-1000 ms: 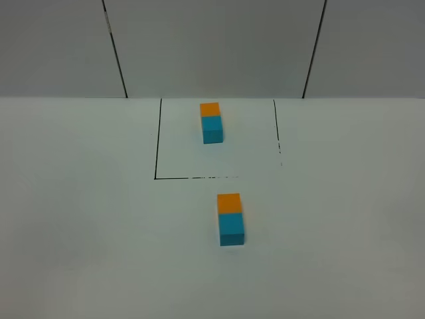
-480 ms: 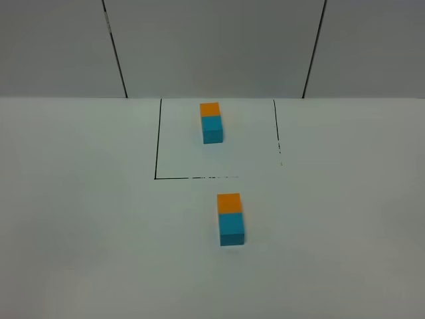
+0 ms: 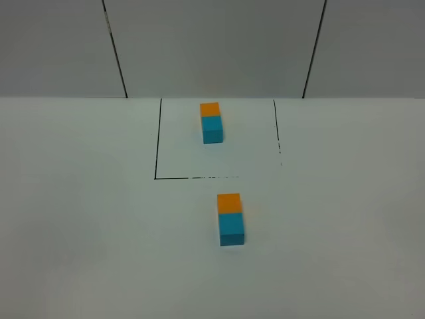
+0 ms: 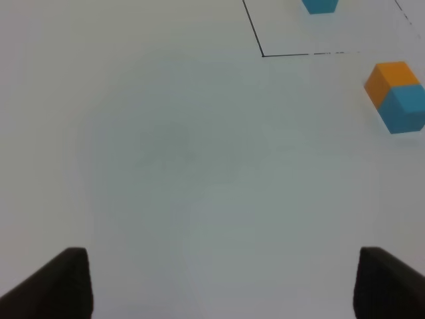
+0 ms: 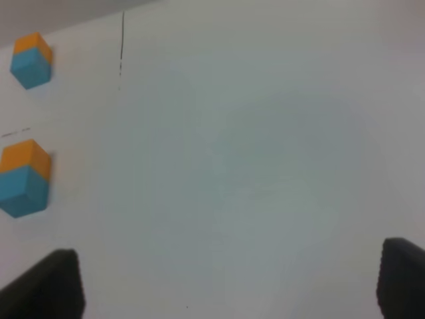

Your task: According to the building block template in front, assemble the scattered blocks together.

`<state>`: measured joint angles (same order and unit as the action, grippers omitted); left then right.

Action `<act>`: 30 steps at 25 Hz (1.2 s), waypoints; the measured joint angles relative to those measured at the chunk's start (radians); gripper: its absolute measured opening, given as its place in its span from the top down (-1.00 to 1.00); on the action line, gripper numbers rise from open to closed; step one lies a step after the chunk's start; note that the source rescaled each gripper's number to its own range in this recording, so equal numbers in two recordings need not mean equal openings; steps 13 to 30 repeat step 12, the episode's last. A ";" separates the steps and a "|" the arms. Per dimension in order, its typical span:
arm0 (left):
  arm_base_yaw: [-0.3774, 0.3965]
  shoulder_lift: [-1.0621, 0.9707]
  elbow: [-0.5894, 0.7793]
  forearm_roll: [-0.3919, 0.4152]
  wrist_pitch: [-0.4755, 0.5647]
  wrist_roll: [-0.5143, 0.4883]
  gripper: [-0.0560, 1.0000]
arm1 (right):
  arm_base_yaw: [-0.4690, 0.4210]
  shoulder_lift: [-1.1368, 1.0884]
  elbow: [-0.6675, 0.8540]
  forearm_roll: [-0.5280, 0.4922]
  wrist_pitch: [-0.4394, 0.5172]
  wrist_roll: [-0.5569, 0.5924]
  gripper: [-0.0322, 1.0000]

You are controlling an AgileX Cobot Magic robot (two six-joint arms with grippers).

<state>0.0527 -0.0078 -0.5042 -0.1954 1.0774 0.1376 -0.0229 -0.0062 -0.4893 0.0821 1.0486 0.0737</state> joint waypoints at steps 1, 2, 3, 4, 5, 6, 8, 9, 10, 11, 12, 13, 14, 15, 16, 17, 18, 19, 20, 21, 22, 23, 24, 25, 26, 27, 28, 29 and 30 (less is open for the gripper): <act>0.000 0.000 0.000 0.000 0.000 0.000 -0.39 | 0.000 0.000 0.000 0.000 0.000 0.000 -0.54; 0.000 0.000 0.000 0.000 0.000 0.000 -0.39 | 0.000 0.000 0.000 0.001 0.000 0.000 -0.54; 0.000 0.000 0.000 0.000 0.000 0.000 -0.39 | 0.000 0.000 0.000 0.001 0.000 0.000 -0.54; 0.000 0.000 0.000 0.000 0.000 0.000 -0.39 | 0.000 0.000 0.000 0.001 0.000 0.001 -0.54; 0.000 0.000 0.000 0.000 0.000 0.000 -0.39 | 0.000 0.000 0.000 0.001 0.000 0.001 -0.54; 0.000 0.000 0.000 0.000 0.000 0.000 -0.39 | 0.000 0.000 0.000 0.001 0.000 0.001 -0.54; 0.000 0.000 0.000 0.000 0.000 0.000 -0.39 | 0.000 0.000 0.000 0.001 0.000 0.003 -0.54; 0.000 0.000 0.000 0.000 0.000 0.000 -0.39 | 0.000 0.000 0.000 0.001 0.000 0.003 -0.54; 0.000 0.000 0.000 0.000 0.000 0.000 -0.39 | 0.000 0.000 0.000 0.001 0.000 0.003 -0.54; 0.000 0.000 0.000 0.000 0.000 0.000 -0.39 | 0.000 0.000 0.000 0.001 0.000 0.005 -0.54; 0.000 0.000 0.000 0.000 0.000 0.000 -0.39 | 0.000 0.000 0.000 0.001 0.000 0.006 -0.54; 0.000 0.000 0.000 0.000 0.000 0.000 -0.39 | 0.000 0.000 0.000 0.001 0.000 0.006 -0.54; 0.000 0.000 0.000 0.000 0.000 0.000 -0.39 | 0.000 0.000 0.000 0.001 0.000 0.006 -0.54; 0.000 0.000 0.000 0.000 0.000 0.000 -0.39 | 0.000 0.000 0.000 0.001 0.000 0.006 -0.54; 0.000 0.000 0.000 0.000 0.000 0.000 -0.39 | 0.000 0.000 0.000 0.001 0.000 0.006 -0.54; 0.000 0.000 0.000 0.000 0.000 0.000 -0.39 | 0.000 0.000 0.000 0.001 0.000 0.006 -0.54; 0.000 0.000 0.000 0.000 0.000 0.000 -0.39 | 0.000 0.000 0.000 0.001 0.000 0.006 -0.54; 0.000 0.000 0.000 0.000 0.000 0.000 -0.39 | 0.000 0.000 0.000 0.001 0.000 0.006 -0.54; 0.000 0.000 0.000 0.000 0.000 0.000 -0.39 | 0.000 0.000 0.000 0.001 0.000 0.006 -0.54; 0.000 0.000 0.000 0.000 0.000 0.000 -0.39 | 0.000 0.000 0.000 0.001 0.000 0.006 -0.54; 0.000 0.000 0.000 0.000 0.000 0.000 -0.39 | 0.000 0.000 0.000 0.001 0.000 0.006 -0.54; 0.000 0.000 0.000 0.000 0.000 0.000 -0.39 | 0.000 0.000 0.000 0.001 0.000 0.006 -0.54; 0.000 0.000 0.000 0.000 0.000 0.000 -0.39 | 0.000 0.000 0.000 0.001 0.000 0.006 -0.54; 0.000 0.000 0.000 0.000 0.000 0.000 -0.39 | 0.000 0.000 0.000 0.001 0.000 0.006 -0.54; 0.000 0.000 0.000 0.000 0.000 0.000 -0.39 | 0.000 0.000 0.000 0.001 0.000 0.006 -0.54; 0.000 0.000 0.000 0.000 0.000 0.000 -0.39 | 0.000 0.000 0.000 0.001 0.000 0.006 -0.54; 0.000 0.000 0.000 0.000 0.000 0.000 -0.39 | 0.000 0.000 0.000 0.001 0.000 0.006 -0.54; 0.000 0.000 0.000 0.000 0.000 0.000 -0.39 | 0.000 0.000 0.000 0.001 0.000 0.006 -0.54; 0.000 0.000 0.000 0.000 0.000 0.000 -0.39 | 0.000 0.000 0.000 0.001 0.000 0.006 -0.54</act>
